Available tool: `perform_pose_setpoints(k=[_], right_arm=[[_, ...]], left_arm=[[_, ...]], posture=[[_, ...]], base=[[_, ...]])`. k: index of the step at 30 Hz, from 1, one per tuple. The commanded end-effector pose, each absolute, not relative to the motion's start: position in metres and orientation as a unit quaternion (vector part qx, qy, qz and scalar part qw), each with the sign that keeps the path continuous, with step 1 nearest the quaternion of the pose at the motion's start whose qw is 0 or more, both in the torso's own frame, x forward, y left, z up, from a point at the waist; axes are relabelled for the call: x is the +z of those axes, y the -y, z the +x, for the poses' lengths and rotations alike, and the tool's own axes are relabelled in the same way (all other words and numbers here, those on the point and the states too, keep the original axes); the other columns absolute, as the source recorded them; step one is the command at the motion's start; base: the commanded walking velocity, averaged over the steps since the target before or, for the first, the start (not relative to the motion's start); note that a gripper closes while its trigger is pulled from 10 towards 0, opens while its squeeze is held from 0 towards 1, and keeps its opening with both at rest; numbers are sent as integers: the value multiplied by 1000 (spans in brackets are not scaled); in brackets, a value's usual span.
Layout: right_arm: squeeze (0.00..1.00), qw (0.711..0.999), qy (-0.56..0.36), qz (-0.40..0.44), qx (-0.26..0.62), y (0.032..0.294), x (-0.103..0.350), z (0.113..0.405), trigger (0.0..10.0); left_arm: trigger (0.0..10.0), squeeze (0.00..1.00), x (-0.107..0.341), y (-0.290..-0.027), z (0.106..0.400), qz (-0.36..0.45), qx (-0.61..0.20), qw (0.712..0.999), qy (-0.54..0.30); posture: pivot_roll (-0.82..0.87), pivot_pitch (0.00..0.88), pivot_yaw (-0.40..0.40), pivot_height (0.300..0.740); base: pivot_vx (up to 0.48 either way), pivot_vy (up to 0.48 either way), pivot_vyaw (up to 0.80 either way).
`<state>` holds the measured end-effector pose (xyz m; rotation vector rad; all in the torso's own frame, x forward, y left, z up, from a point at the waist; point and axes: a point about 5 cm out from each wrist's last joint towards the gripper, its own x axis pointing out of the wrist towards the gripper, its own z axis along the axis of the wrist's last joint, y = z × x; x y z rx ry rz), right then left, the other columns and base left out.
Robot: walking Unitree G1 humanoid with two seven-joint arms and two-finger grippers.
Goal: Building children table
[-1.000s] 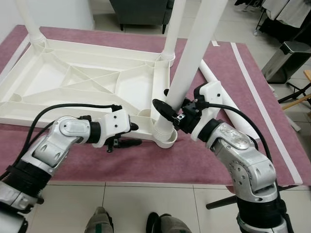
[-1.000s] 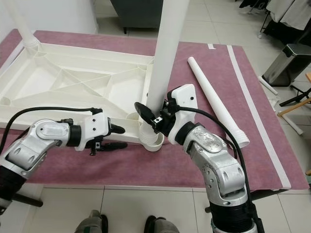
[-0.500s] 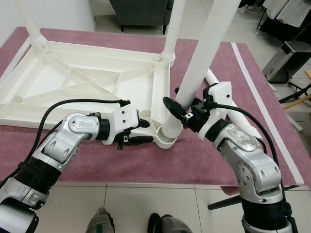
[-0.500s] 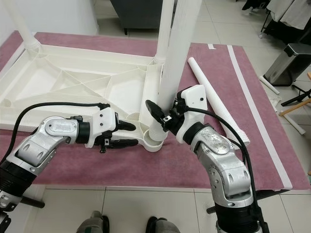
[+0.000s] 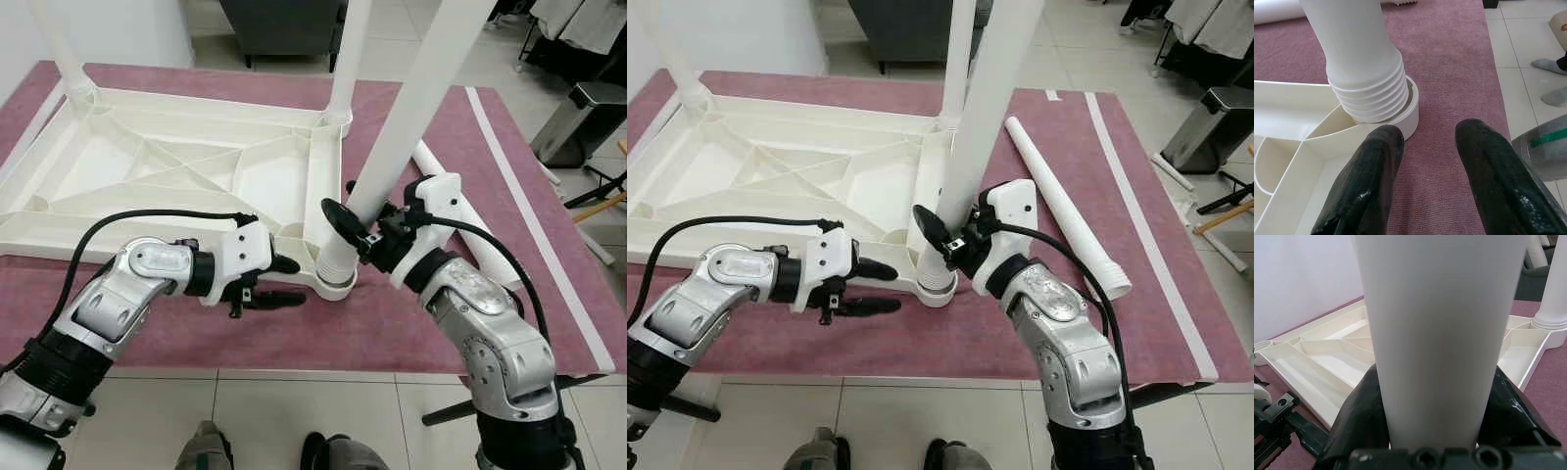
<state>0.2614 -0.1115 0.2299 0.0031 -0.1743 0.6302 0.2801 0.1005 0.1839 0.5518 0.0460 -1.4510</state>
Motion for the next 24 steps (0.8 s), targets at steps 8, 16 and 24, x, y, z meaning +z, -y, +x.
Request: perform_pose_setpoints(k=[8,16,24], right_arm=[[0,946,75,-5,314,111,225,258,10000],[0,945,71,-37,319,111,218,258,10000],[0,932,58,-43,355,111,217,263,10000]], left_arm=[[10000,0,202,-99,268,234,-669,706,-1],[10000,0,212,-106,272,241,-659,713,1],[10000,0,213,-106,272,239,-658,714,-5]], posture=[[75,146,5,740],[80,150,18,740],[82,153,26,740]], base=[[0,0,0],[0,0,0],[0,0,0]])
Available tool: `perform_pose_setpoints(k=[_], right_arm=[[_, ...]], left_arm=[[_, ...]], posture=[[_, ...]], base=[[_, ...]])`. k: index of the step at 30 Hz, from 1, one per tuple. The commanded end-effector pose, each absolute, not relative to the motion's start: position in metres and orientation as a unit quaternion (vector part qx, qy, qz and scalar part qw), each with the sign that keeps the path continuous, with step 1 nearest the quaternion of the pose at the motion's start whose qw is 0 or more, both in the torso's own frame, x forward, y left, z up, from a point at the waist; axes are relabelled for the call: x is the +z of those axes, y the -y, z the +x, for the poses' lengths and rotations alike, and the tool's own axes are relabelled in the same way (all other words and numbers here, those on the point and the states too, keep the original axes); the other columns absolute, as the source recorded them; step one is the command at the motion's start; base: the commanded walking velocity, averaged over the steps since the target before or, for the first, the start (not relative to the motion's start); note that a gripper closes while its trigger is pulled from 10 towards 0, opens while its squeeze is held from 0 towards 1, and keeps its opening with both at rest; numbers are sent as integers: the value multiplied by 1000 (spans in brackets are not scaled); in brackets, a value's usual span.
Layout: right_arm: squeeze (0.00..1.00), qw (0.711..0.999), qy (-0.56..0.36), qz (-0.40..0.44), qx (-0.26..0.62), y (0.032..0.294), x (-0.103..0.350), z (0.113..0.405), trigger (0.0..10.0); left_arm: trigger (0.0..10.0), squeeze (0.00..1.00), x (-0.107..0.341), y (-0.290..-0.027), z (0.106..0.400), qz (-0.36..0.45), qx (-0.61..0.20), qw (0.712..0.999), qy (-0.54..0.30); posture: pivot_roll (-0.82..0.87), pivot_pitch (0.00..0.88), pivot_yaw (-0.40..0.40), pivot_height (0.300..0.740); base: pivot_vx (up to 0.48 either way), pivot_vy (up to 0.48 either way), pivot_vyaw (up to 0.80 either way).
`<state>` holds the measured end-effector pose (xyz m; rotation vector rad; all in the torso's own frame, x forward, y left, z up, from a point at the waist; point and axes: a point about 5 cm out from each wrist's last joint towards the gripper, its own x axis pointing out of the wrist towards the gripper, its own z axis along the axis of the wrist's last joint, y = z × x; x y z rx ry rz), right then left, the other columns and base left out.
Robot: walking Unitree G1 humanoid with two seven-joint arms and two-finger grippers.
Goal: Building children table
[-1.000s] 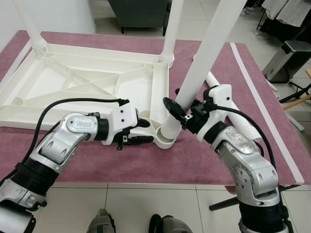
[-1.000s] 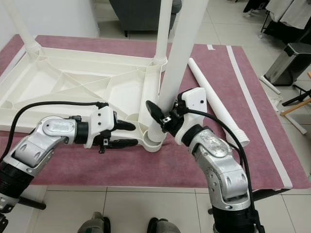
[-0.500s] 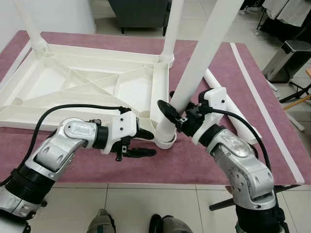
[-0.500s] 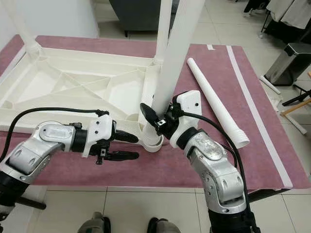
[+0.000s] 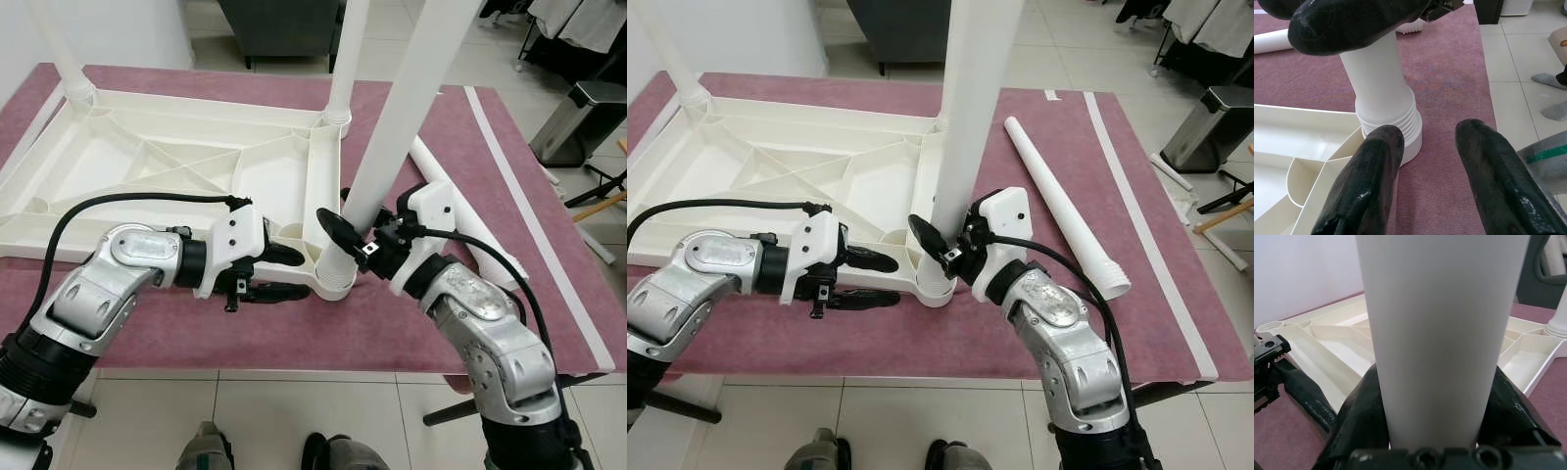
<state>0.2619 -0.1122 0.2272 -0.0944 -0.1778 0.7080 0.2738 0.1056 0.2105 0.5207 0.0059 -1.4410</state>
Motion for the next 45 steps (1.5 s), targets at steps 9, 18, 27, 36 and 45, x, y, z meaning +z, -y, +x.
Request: perform_pose_setpoints(k=[9,18,27,36,45], right_arm=[[0,894,30,-79,440,109,206,271,10000],[0,857,17,-94,506,106,206,276,10000],[0,859,-25,-81,506,114,196,286,10000],[0,845,-76,-134,513,116,178,289,10000],[0,860,-105,-140,480,114,165,291,10000]], left_arm=[[10000,0,214,-107,272,238,-653,719,-9],[10000,0,215,-109,271,238,-651,721,-12],[10000,0,214,-110,270,237,-649,723,-15],[10000,0,212,-109,270,234,-646,727,-18],[10000,0,210,-108,269,232,-642,730,-19]], posture=[[102,163,30,740],[114,167,32,740],[114,172,33,740],[113,171,29,740],[111,169,26,740]], base=[[0,0,0],[0,0,0],[0,0,0],[0,0,0],[0,0,0]])
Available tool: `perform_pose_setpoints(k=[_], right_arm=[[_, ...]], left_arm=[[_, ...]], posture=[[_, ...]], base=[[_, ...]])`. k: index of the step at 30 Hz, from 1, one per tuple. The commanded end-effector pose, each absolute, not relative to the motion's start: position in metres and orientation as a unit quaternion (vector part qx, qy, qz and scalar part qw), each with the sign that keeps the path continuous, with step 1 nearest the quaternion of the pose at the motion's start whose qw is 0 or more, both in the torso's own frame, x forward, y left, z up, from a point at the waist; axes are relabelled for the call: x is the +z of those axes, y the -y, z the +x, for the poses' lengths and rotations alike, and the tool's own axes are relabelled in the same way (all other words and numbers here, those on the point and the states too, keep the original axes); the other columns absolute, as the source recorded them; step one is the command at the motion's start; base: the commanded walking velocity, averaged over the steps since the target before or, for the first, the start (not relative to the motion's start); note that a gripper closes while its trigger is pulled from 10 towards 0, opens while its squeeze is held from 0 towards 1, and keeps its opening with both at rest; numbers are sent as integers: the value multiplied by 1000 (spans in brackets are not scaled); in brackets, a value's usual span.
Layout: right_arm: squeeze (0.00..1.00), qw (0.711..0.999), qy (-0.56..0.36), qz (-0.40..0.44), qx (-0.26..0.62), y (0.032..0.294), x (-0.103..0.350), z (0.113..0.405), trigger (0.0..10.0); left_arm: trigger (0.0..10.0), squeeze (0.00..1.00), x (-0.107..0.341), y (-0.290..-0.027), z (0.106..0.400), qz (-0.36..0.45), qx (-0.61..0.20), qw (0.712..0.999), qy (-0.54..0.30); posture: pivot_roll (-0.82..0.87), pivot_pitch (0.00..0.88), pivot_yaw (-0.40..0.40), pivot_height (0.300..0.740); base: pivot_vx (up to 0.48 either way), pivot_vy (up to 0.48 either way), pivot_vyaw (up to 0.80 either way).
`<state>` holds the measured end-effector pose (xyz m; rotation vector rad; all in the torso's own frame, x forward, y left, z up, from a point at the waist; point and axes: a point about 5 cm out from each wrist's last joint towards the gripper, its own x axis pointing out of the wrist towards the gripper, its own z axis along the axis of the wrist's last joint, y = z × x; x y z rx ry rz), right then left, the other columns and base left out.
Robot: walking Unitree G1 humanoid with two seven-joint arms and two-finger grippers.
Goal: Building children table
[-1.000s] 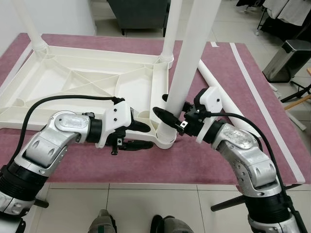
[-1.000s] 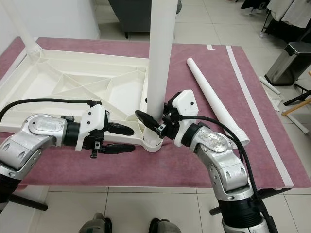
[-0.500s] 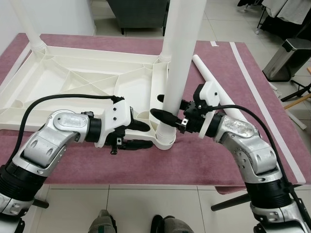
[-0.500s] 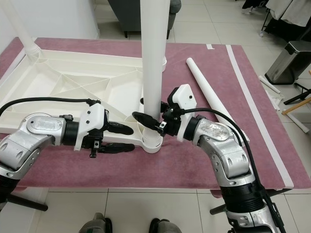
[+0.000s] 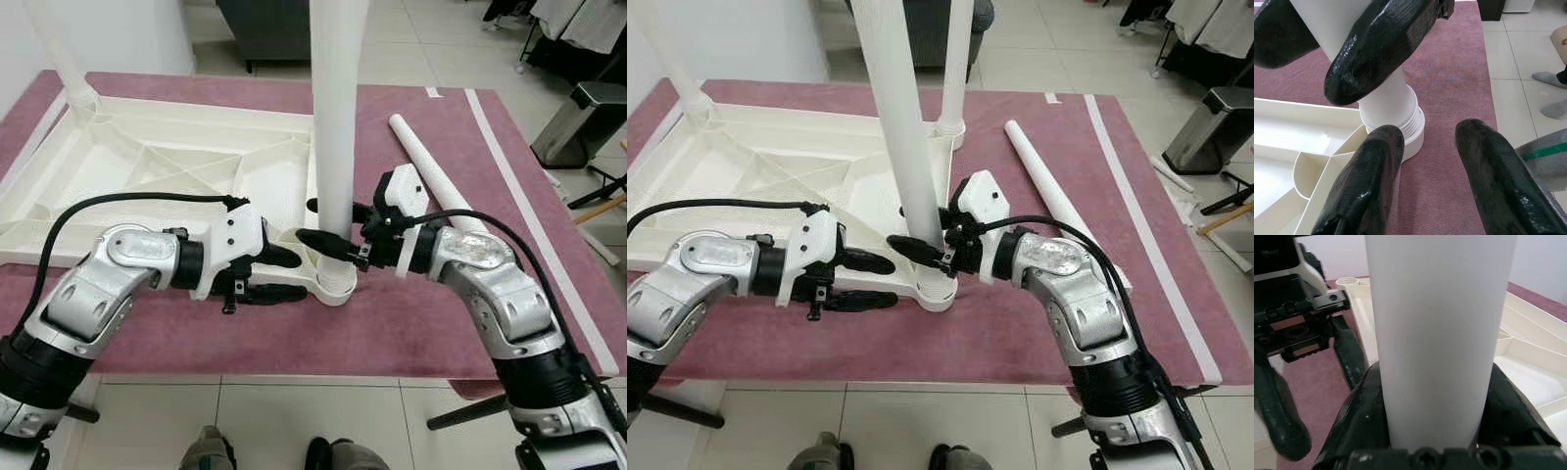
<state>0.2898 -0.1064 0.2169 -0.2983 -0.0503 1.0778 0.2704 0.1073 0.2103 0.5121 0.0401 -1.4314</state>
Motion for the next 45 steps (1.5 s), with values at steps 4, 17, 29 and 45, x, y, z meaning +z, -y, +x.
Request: perform_pose_setpoints(k=[4,17,29,45], right_arm=[[0,898,-110,-119,410,115,158,297,10000],[0,919,-59,-75,383,129,151,274,10000],[0,935,-20,-28,354,146,155,259,10000],[0,915,-27,-44,399,152,142,229,10000]], left_arm=[[10000,0,209,-109,269,230,-639,734,-20],[10000,0,206,-111,269,227,-636,737,-25],[10000,0,206,-114,271,229,-632,740,-29],[10000,0,194,-114,285,229,-608,758,-55]], posture=[[110,167,25,740],[104,167,27,740],[106,175,27,740],[98,177,37,740]], base=[[0,0,0],[0,0,0],[0,0,0],[0,0,0]])
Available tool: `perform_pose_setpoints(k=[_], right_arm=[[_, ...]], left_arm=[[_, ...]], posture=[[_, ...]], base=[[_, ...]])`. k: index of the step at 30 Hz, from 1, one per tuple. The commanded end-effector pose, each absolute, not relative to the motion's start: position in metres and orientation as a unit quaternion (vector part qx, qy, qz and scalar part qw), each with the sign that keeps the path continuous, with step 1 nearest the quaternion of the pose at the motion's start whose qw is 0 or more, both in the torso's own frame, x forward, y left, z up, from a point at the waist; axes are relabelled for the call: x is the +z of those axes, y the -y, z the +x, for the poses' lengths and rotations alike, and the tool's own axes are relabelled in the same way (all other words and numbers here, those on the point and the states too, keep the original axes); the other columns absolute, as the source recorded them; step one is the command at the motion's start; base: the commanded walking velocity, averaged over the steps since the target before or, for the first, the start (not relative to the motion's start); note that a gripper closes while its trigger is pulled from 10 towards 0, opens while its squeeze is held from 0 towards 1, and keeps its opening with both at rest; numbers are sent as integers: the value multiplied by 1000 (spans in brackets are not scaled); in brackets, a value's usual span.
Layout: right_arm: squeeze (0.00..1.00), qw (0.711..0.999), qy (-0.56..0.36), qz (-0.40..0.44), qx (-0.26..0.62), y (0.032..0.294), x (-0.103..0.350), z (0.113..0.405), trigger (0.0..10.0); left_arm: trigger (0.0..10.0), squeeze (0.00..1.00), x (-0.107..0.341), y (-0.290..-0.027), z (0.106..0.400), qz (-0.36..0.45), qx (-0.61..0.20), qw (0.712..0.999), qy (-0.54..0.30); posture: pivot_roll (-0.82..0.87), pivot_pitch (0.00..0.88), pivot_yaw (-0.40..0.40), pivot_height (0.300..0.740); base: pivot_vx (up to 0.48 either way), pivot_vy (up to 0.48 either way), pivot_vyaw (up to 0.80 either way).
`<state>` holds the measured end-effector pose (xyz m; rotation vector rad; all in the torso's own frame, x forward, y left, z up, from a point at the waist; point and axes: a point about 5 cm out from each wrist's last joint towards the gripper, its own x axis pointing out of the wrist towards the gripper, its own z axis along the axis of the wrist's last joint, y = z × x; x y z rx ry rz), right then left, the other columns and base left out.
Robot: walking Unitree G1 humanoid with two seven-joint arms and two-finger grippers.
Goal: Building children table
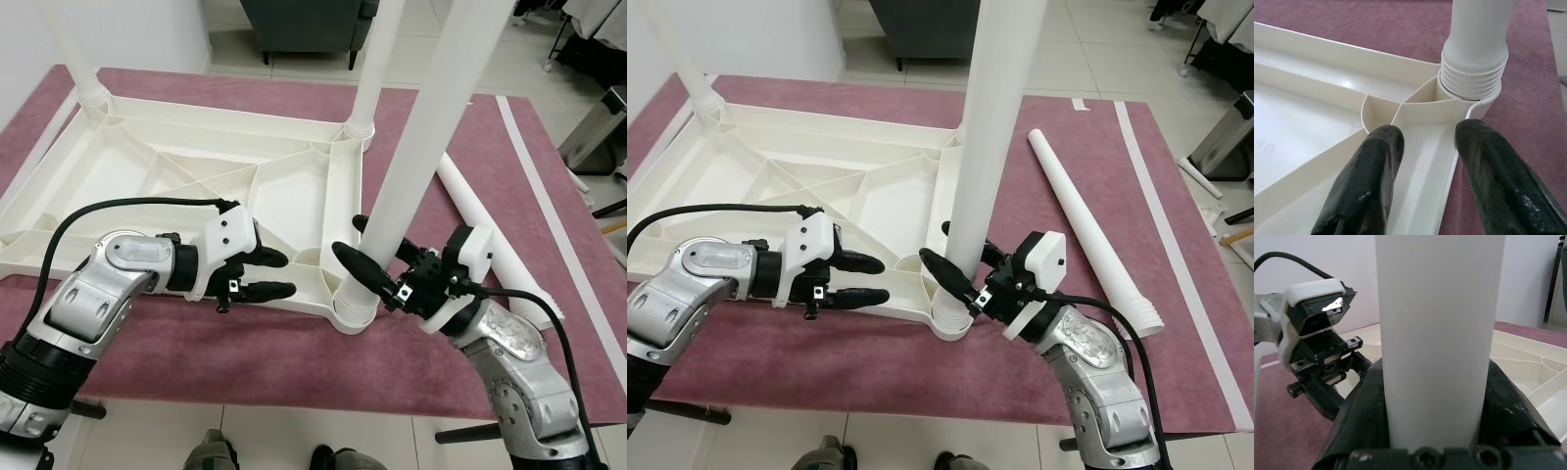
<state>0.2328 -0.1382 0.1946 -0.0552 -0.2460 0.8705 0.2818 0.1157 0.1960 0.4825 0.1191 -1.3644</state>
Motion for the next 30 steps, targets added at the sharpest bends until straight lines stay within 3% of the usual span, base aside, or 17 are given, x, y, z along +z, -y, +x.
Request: perform_pose_setpoints(k=[1,12,16,25,26,27,28,29,30], right_arm=[[0,915,-27,-44,399,152,142,229,10000],[0,915,-7,-87,393,155,145,225,10000],[0,926,13,-83,368,154,147,232,10000],[0,926,23,-80,368,148,148,238,10000],[0,925,24,-80,370,147,148,238,10000],[0,925,24,-80,371,146,148,238,10000],[0,925,24,-80,371,146,148,238,10000],[0,925,25,-80,370,146,148,238,10000],[0,925,25,-80,370,146,148,238,10000]], left_arm=[[10000,0,194,-114,285,229,-608,758,-55],[10000,0,185,-114,282,223,-620,749,-77],[10000,0,170,-105,272,233,-635,730,-96],[9804,0,158,-101,285,265,-604,744,-104],[8431,0,155,-101,288,274,-596,747,-106],[5255,0,153,-102,290,282,-593,746,-107],[5255,0,153,-102,290,282,-593,746,-107],[3608,0,151,-102,291,287,-590,747,-109],[3608,0,151,-102,291,287,-590,747,-109]], posture=[[98,177,37,740],[95,175,33,740],[96,174,35,740],[99,175,32,740],[98,175,32,740],[97,175,33,740],[97,175,33,740],[95,175,34,740],[95,175,34,740]], base=[[0,0,0],[0,0,0],[0,0,0],[0,0,0],[0,0,0],[0,0,0],[0,0,0],[0,0,0],[0,0,0]])
